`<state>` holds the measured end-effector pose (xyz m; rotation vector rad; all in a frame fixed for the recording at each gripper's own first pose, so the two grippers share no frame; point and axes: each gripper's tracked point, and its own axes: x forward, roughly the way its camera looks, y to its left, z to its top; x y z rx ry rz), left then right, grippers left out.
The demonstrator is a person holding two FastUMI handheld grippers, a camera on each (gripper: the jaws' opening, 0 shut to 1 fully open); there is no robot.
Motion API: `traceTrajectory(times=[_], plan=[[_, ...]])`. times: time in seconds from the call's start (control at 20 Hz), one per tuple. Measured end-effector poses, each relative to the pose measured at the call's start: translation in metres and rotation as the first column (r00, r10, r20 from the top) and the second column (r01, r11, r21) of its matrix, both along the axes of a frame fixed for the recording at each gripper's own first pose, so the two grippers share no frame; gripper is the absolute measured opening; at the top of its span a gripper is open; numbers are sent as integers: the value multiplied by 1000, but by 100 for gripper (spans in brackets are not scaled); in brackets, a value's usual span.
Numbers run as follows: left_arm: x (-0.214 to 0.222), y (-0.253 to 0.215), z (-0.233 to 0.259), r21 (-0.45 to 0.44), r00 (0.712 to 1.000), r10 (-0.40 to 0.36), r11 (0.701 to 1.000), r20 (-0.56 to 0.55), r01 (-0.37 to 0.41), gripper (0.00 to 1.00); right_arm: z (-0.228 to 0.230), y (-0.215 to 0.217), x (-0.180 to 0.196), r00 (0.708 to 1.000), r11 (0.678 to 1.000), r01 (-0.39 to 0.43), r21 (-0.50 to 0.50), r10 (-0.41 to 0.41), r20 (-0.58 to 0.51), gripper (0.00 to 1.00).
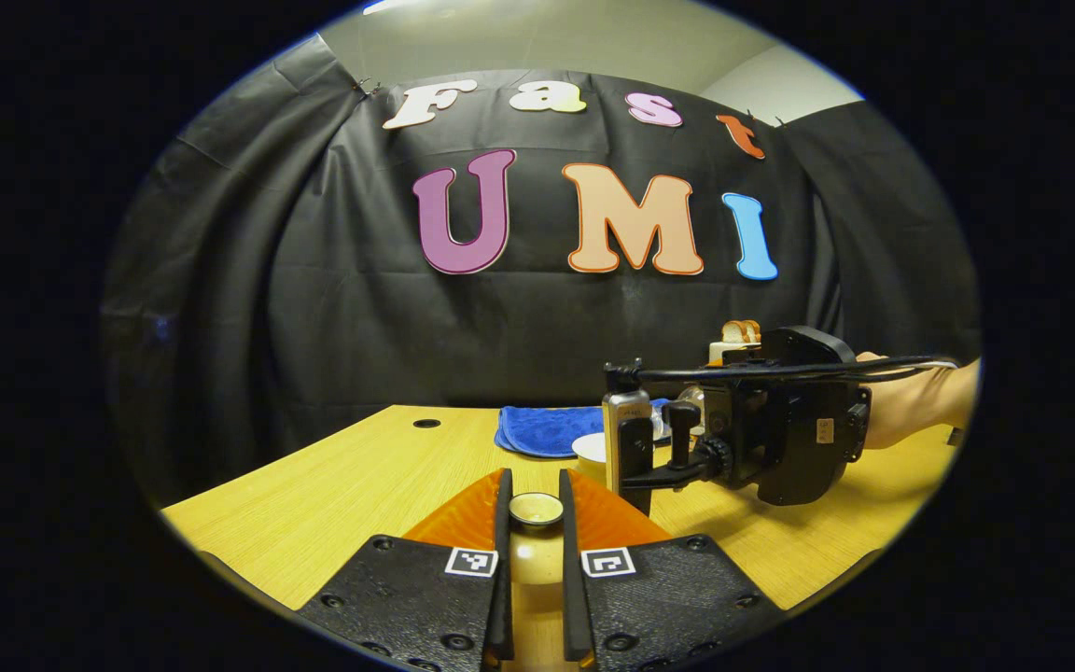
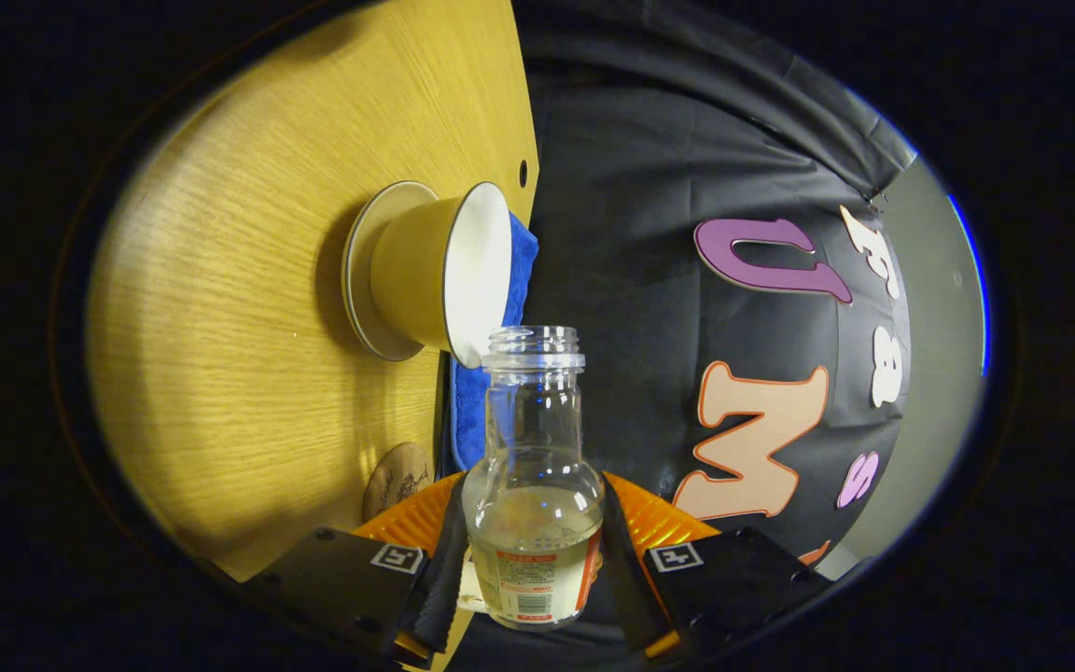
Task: Open the teacup lid with one hand, grasp the water bottle and pour water into the teacup with the other hand; after pouring, place the water bottle on the coaster and then close the teacup lid.
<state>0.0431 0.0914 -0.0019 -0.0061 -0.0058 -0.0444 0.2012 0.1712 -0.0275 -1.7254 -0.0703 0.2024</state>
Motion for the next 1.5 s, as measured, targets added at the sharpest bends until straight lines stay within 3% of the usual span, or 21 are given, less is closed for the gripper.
traceTrajectory(times=[0.6, 1.2, 1.5], plan=[[0, 0, 0, -1, 1000, 0, 1000, 0, 0, 18, 10, 4, 3, 999, 987, -31, -156, 37, 33, 71], [1, 0, 0, -1, 1000, -1, 1000, 0, 1, 18, 21, 17, -2, 990, 945, -73, -319, 108, 92, 72], [-1, 1, 1, -1, 1000, 0, 1000, 1, 0, 18, 24, 19, -2, 986, 933, -82, -351, 127, 107, 72]])
